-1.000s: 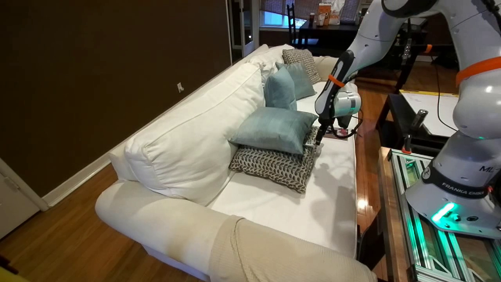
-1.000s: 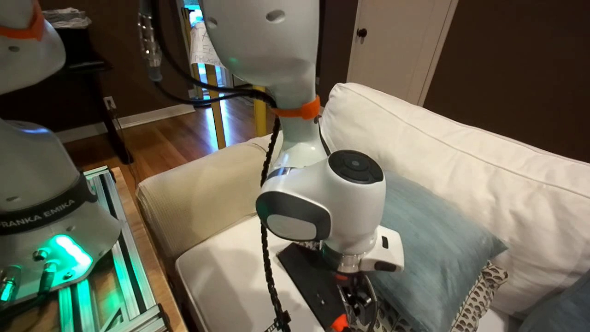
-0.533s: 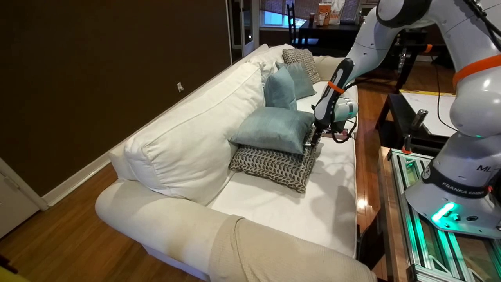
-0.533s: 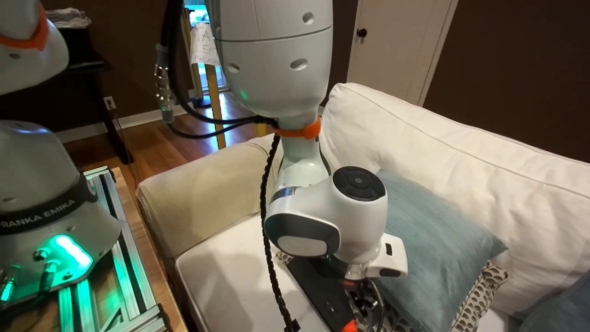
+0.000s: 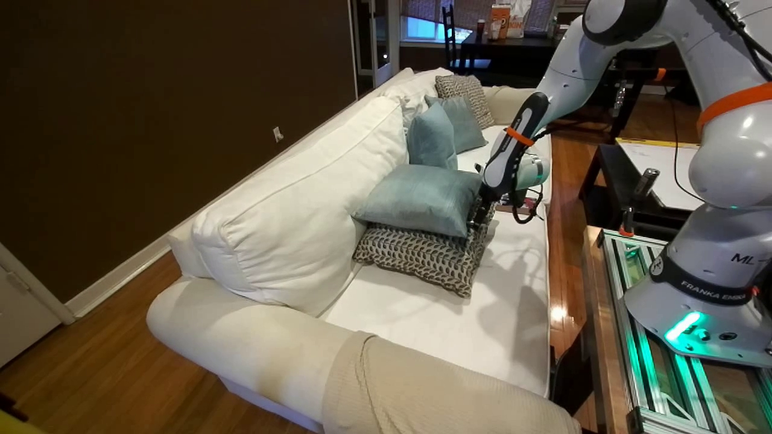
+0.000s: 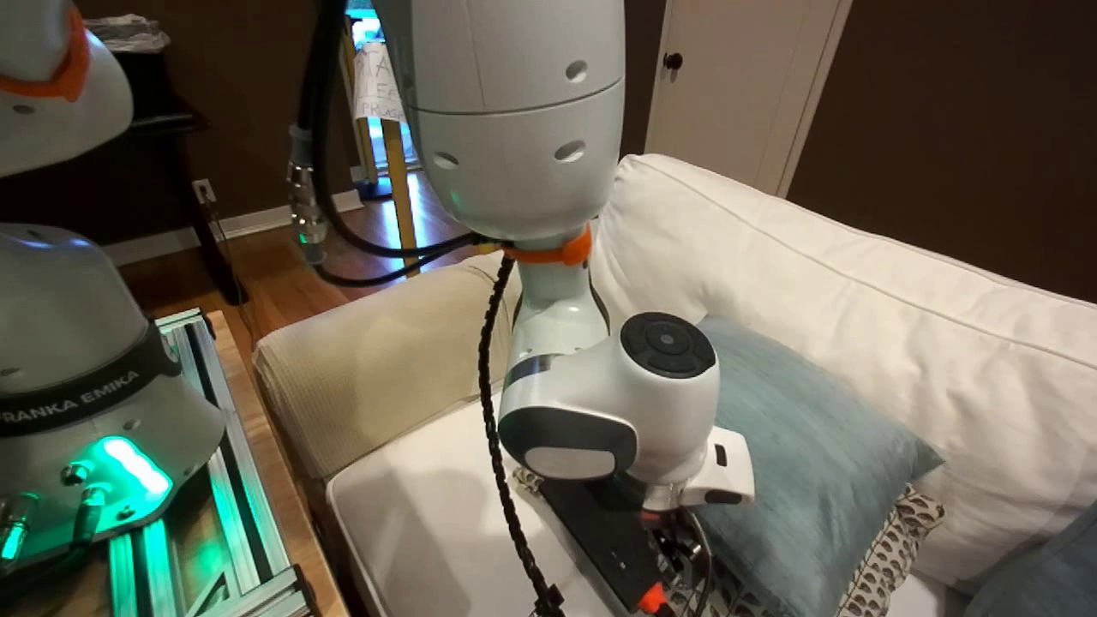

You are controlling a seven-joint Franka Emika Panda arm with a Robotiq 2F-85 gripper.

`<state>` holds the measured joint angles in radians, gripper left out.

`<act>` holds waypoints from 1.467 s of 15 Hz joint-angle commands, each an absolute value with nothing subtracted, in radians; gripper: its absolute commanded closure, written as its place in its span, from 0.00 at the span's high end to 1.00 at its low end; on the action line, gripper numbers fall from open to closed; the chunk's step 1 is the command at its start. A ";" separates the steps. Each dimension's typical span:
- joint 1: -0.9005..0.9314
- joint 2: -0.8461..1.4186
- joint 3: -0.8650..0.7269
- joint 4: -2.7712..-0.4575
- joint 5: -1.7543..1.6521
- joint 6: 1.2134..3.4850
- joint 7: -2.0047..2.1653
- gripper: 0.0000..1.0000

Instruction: Remove the grey remote from in between the pillows and put it on the couch seat

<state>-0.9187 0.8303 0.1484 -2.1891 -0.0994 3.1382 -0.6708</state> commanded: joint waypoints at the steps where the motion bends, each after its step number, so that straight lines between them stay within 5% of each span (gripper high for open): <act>1: -0.964 0.850 0.181 -2.183 -0.158 3.154 -0.642 0.74; 7: -0.939 0.818 0.159 -2.214 -0.180 3.154 -0.611 0.31; 22: -0.827 0.729 0.048 -2.328 -0.151 3.148 -0.415 0.29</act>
